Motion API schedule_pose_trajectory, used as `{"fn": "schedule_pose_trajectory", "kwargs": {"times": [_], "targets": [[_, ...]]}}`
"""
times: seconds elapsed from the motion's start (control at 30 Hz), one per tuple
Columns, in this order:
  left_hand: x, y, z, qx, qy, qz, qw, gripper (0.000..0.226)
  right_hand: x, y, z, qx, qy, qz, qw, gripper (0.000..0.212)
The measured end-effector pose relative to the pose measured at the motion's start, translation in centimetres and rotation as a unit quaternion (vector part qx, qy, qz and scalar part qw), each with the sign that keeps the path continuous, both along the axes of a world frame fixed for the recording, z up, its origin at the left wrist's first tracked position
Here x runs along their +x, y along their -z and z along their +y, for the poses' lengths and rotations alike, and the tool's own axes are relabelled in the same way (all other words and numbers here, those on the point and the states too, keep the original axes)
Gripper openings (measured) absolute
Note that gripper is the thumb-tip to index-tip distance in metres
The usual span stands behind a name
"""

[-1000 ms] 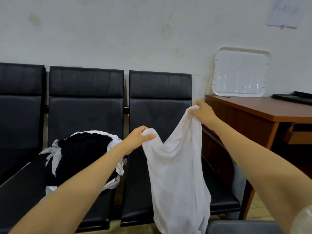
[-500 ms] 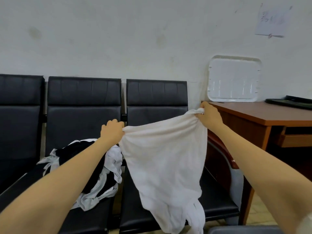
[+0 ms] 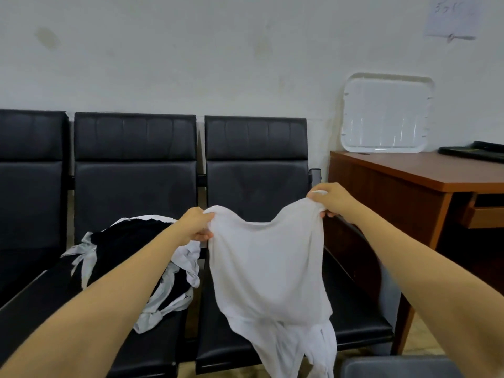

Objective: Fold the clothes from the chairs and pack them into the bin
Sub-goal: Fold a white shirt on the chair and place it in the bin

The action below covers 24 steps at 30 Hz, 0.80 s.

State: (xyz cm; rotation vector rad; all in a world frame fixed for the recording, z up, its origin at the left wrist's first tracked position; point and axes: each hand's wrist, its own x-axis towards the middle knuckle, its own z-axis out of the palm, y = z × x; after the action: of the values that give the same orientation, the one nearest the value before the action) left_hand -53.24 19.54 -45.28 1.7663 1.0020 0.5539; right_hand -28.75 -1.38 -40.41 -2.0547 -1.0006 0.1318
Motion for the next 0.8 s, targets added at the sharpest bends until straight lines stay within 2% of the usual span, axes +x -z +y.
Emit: {"fn": "schedule_pose_trajectory", "kwargs": {"times": [0.1,0.17,0.2,0.27,0.3,0.37,0.43,0.5,0.6,0.73,0.8], "targets": [[3.0,1.4,2.4,-0.038,0.015,-0.006,0.999,0.017,2.8,2.0,2.9,-0.059,-0.013,0.074,0.995,0.016],[5.5,2.1,4.7,-0.055,-0.024,-0.073,0.995,0.015,5.2,3.5,5.6,-0.047,-0.004,0.106,0.993,0.014],[6.9,2.5,6.1,-0.056,-0.036,-0.128,0.989,0.021,6.6,4.2,6.9,-0.008,0.002,0.114,0.993,0.02],[9.3,3.7,7.7,-0.027,0.008,-0.186,0.982,0.059,8.2,6.0,9.2,0.055,-0.005,0.146,0.988,0.058],[10.2,4.8,7.7,-0.006,0.046,-0.16,0.986,0.079,8.3,7.2,10.1,0.051,-0.01,0.154,0.987,0.078],[11.7,8.3,6.6,0.069,0.098,-0.014,0.993,0.097,7.7,10.6,11.5,-0.031,-0.041,0.104,0.993,0.098],[12.1,13.1,4.7,0.145,0.106,0.107,0.978,0.092,6.2,15.1,11.9,-0.159,-0.087,0.044,0.983,0.087],[11.4,17.2,2.2,0.164,0.073,0.152,0.972,0.083,4.8,19.2,11.0,-0.224,-0.08,0.028,0.971,0.073],[9.2,20.9,-1.7,0.155,0.07,0.221,0.96,0.078,3.4,23.2,8.5,-0.248,-0.058,0.053,0.965,0.062],[6.9,21.7,-6.1,0.168,0.18,0.299,0.922,0.083,1.8,25.2,5.6,-0.282,-0.012,0.014,0.959,0.051],[6.6,21.5,-6.8,0.184,0.209,0.33,0.902,0.074,1.0,25.5,4.5,-0.278,0.002,0.015,0.961,0.047]]}}
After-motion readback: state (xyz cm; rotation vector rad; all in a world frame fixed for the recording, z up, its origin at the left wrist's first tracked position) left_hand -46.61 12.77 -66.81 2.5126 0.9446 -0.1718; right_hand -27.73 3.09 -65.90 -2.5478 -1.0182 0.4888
